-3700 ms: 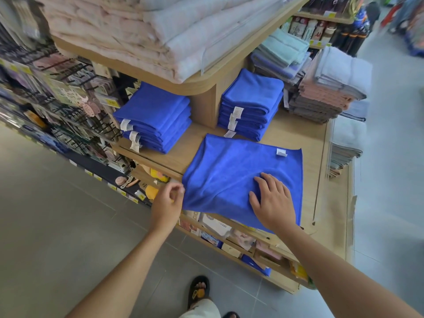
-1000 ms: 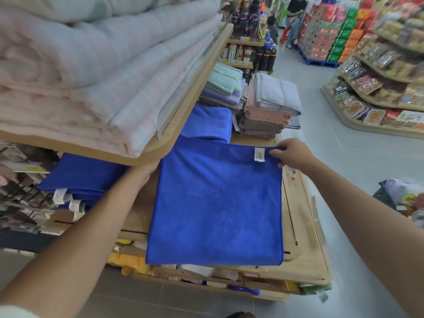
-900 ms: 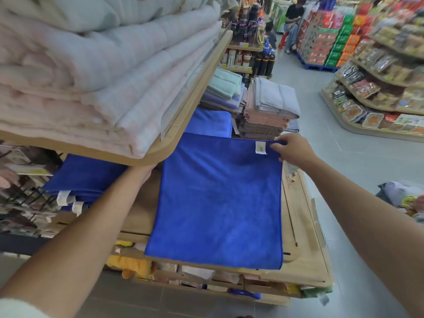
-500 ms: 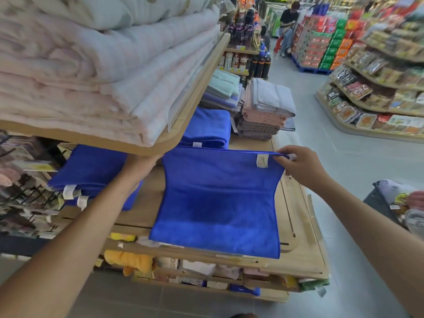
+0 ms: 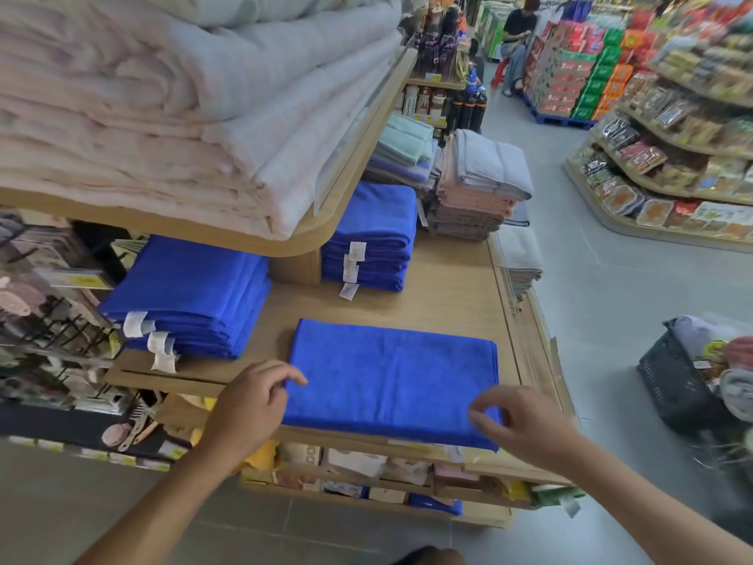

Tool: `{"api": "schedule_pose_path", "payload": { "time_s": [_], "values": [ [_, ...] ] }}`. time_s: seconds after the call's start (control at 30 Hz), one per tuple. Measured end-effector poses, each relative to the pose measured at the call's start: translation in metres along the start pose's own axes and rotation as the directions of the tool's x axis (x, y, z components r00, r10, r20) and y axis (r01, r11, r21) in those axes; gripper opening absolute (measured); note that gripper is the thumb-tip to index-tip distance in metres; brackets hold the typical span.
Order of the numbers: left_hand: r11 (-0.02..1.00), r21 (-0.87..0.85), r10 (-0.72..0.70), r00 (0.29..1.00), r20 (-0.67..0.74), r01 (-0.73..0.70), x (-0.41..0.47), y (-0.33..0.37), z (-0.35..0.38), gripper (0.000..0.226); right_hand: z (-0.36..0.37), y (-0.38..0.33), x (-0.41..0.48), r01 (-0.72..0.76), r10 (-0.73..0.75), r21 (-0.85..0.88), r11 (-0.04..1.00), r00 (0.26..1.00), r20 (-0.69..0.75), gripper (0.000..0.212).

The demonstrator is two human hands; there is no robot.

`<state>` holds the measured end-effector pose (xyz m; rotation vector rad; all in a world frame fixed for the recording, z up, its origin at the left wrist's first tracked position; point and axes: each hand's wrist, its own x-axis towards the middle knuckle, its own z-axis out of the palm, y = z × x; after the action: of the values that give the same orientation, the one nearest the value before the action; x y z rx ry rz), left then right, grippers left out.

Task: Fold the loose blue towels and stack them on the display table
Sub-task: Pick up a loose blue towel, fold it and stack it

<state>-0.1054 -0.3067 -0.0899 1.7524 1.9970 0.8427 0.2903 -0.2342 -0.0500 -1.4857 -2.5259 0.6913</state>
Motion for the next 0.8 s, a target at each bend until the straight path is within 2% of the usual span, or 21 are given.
{"api": "schedule_pose_path", "payload": {
  "time_s": [0.1, 0.17, 0.2, 0.27, 0.37, 0.43, 0.57, 0.7, 0.8],
  "values": [
    [0.987, 0.051, 0.151, 0.988, -0.018, -0.15, 0.028, 0.025, 0.03, 0.041, 0.024, -0.02, 0.05, 0.013, -0.001, 0.053, 0.999, 0.977, -0.212, 0.013],
    [0.971, 0.077, 0.227, 0.974, 0.003, -0.227, 0.051, 0.043, 0.052, 0.036, 0.047, -0.039, 0.083, 0.027, -0.016, 0.039, 0.999, 0.964, -0.266, 0.03],
    [0.965, 0.111, 0.235, 0.972, 0.026, -0.237, 0.061, 0.05, 0.062, 0.035, 0.059, -0.048, 0.095, 0.021, -0.028, -0.028, 0.999, 0.961, -0.275, 0.039],
    [0.956, 0.205, 0.198, 0.977, 0.082, -0.211, 0.071, 0.053, 0.079, 0.043, 0.085, -0.064, 0.108, -0.06, 0.022, -0.15, 0.987, 0.97, -0.242, 0.055],
    [0.9, 0.402, 0.1, 0.977, 0.187, -0.169, 0.063, 0.036, 0.098, 0.063, 0.11, -0.065, 0.106, -0.184, 0.139, -0.211, 0.96, 0.968, -0.209, 0.065],
    [0.864, 0.475, 0.078, 0.977, 0.201, -0.167, 0.055, 0.026, 0.102, 0.073, 0.113, -0.057, 0.101, -0.222, 0.173, -0.247, 0.943, 0.963, -0.204, 0.074],
    [0.851, 0.51, 0.033, 0.983, 0.182, -0.123, 0.053, 0.022, 0.102, 0.077, 0.105, -0.028, 0.087, -0.309, 0.252, -0.277, 0.91, 0.942, -0.223, 0.097],
    [0.851, 0.515, 0.016, 0.984, 0.176, -0.106, 0.05, 0.022, 0.102, 0.076, 0.092, 0.001, 0.067, -0.409, 0.347, -0.236, 0.882, 0.9, -0.263, 0.099],
    [0.842, 0.529, 0.015, 0.985, 0.174, -0.106, 0.048, 0.02, 0.103, 0.074, 0.09, 0.011, 0.063, -0.397, 0.343, -0.224, 0.89, 0.907, -0.246, 0.098]
  ]
}}
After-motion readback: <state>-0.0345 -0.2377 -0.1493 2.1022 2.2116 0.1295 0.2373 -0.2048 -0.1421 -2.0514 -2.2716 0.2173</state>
